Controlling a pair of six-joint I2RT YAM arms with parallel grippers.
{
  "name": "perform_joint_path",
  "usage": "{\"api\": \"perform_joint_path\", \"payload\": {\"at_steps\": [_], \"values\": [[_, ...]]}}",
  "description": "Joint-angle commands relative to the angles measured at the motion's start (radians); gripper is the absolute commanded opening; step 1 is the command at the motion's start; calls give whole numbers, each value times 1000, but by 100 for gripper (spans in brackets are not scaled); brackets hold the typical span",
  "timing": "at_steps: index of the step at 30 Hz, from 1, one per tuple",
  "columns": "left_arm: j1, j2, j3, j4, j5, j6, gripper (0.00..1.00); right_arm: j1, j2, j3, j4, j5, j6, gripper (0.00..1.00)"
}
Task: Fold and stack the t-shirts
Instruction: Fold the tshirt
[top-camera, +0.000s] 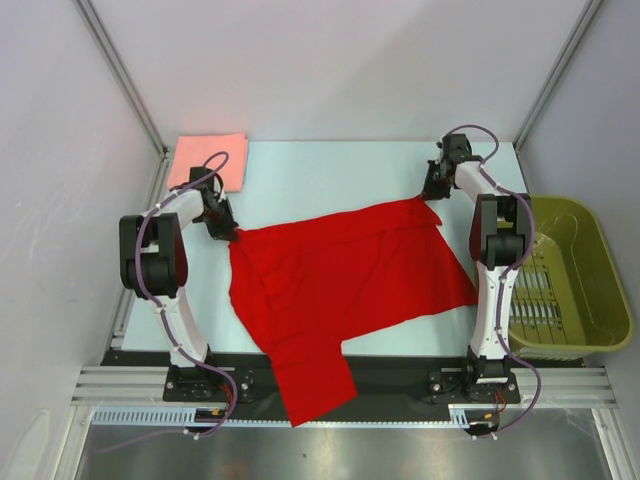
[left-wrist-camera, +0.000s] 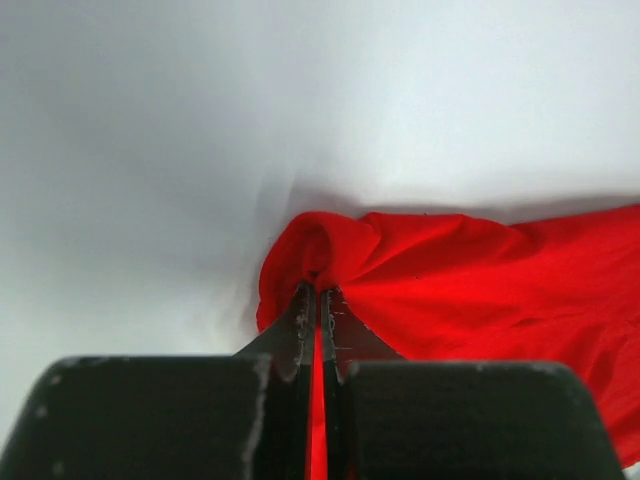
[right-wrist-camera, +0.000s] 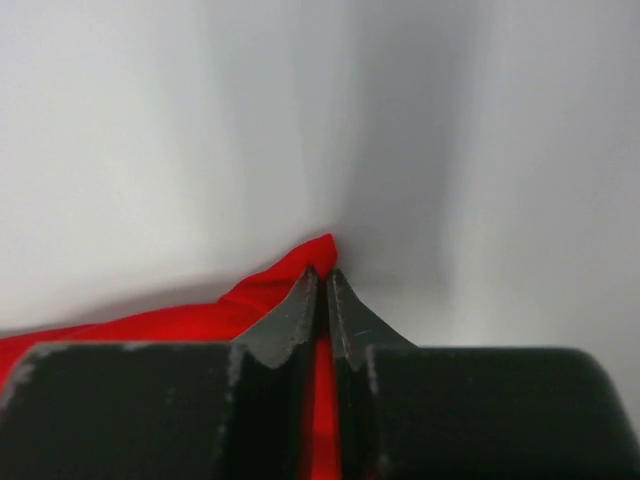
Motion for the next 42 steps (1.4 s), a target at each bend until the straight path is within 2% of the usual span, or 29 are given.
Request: {"api": "perform_joint_path", "payload": {"at_steps": [1, 3, 7, 16, 25, 26, 28, 29, 30, 31, 32, 33, 35, 38, 41, 42], "values": [[10, 3, 38, 19, -4, -3, 0, -19, 9, 7, 37, 29, 43, 7], [14, -11, 44, 27, -14, -6, 0, -21, -3, 6, 51, 60, 51, 0], [17, -12, 94, 44, -33, -3, 0, -19, -28, 9, 80, 155, 57, 0], [37, -5, 193, 39, -111, -18, 0, -19, -5, 64, 85, 161, 65, 0], [51, 47, 256, -17, -160, -1, 0, -19, 13, 132, 54, 179, 67, 22], [51, 49, 262, -24, -165, -1, 0, -19, 18, 147, 22, 179, 60, 27], [51, 47, 270, -37, -176, -3, 6, -13, 18, 188, -10, 241, 30, 34], [50, 40, 270, -44, -188, -6, 16, -10, 10, 195, -24, 253, 19, 44], [51, 35, 268, -48, -188, -6, 24, -9, 4, 199, -32, 282, 10, 50], [50, 29, 268, -65, -214, -6, 34, -2, -5, 201, -38, 304, -4, 56], [51, 15, 265, -74, -220, -12, 54, -1, -14, 199, -50, 314, -10, 63], [50, 3, 259, -77, -214, -12, 64, -1, -29, 201, -58, 314, -16, 63], [47, -26, 224, -67, -199, -10, 75, 8, -43, 202, -101, 305, -21, 64], [33, -87, 182, -80, -199, -12, 74, 37, -85, 161, -160, 282, 8, 61], [13, -160, 112, -71, -113, -35, 70, 60, -171, 58, -142, 250, 30, 55], [-2, -176, 92, -71, -76, -42, 66, 83, -201, -25, -132, 252, 27, 55]]}}
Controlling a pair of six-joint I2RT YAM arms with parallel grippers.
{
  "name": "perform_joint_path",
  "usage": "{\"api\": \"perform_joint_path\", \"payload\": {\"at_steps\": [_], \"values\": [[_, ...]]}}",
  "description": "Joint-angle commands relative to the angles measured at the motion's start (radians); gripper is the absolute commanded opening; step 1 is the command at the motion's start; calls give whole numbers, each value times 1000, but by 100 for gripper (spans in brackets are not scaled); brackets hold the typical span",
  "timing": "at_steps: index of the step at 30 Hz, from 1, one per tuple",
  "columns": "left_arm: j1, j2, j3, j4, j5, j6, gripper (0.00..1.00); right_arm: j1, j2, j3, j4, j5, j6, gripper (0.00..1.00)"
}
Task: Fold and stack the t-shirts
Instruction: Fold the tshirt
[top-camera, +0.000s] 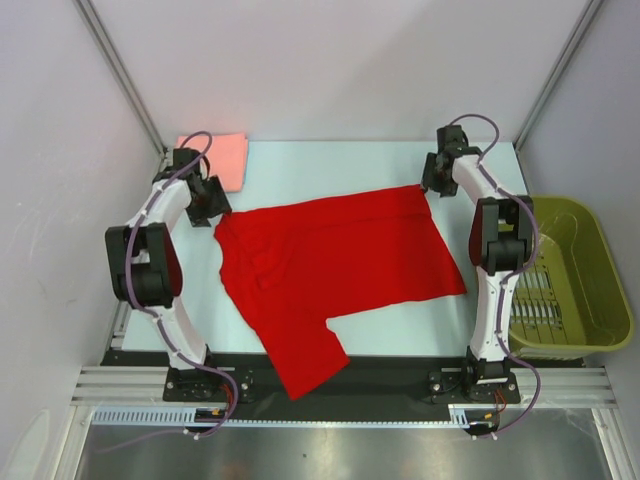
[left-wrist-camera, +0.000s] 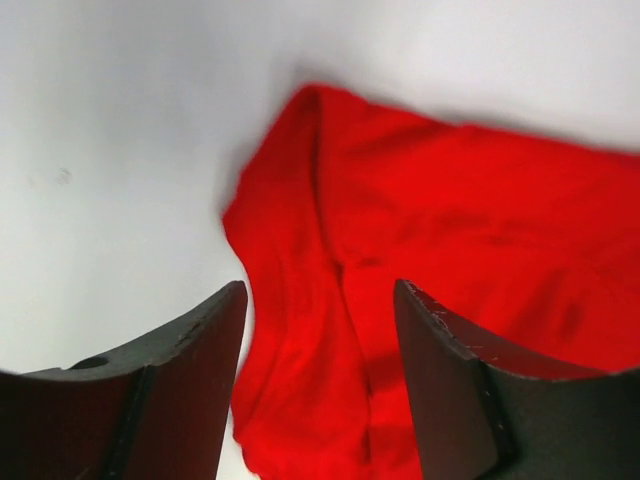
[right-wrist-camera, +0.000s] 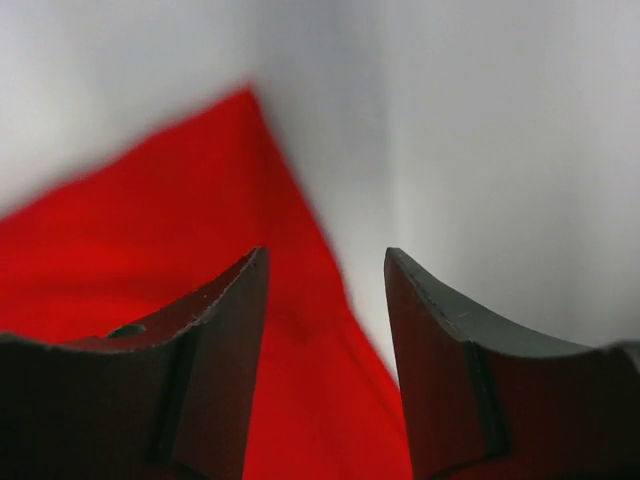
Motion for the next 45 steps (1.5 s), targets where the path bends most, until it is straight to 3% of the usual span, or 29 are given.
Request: {"api": "perform_joint_path", "payload": {"at_steps": [1, 9, 14, 20, 24, 27, 30, 32, 35, 40, 45], "values": [[-38, -129, -72, -4, 105, -28, 65, 59, -174, -121, -22, -13, 9, 54], [-77, -187, -258, 41, 197, -39, 58, 123, -323, -403, -36, -19, 32, 54], [-117, -215, -281, 48, 227, -57, 49, 128, -361, -546, 18, -10, 8, 53], [-253, -296, -287, -39, 185, -53, 56, 102, -321, -603, -14, 65, -3, 51], [-292, -365, -362, -83, 164, -62, 55, 108, -337, -617, 4, 104, -11, 51], [-293, -436, -436, -84, 153, -66, 54, 161, -395, -597, -5, 128, -11, 55], [-293, -476, -468, -114, 130, -53, 61, 239, -447, -555, -25, 107, 1, 64], [-293, -473, -482, -114, 145, -48, 72, 283, -485, -544, -27, 55, 11, 73], [-293, -454, -517, -68, 148, -42, 74, 365, -527, -552, 4, -8, 32, 83], [-293, -446, -557, -7, 188, -66, 58, 462, -588, -578, 65, -108, 84, 82], [-293, -430, -595, 59, 234, -89, 50, 510, -593, -616, 101, -198, 138, 80]]}}
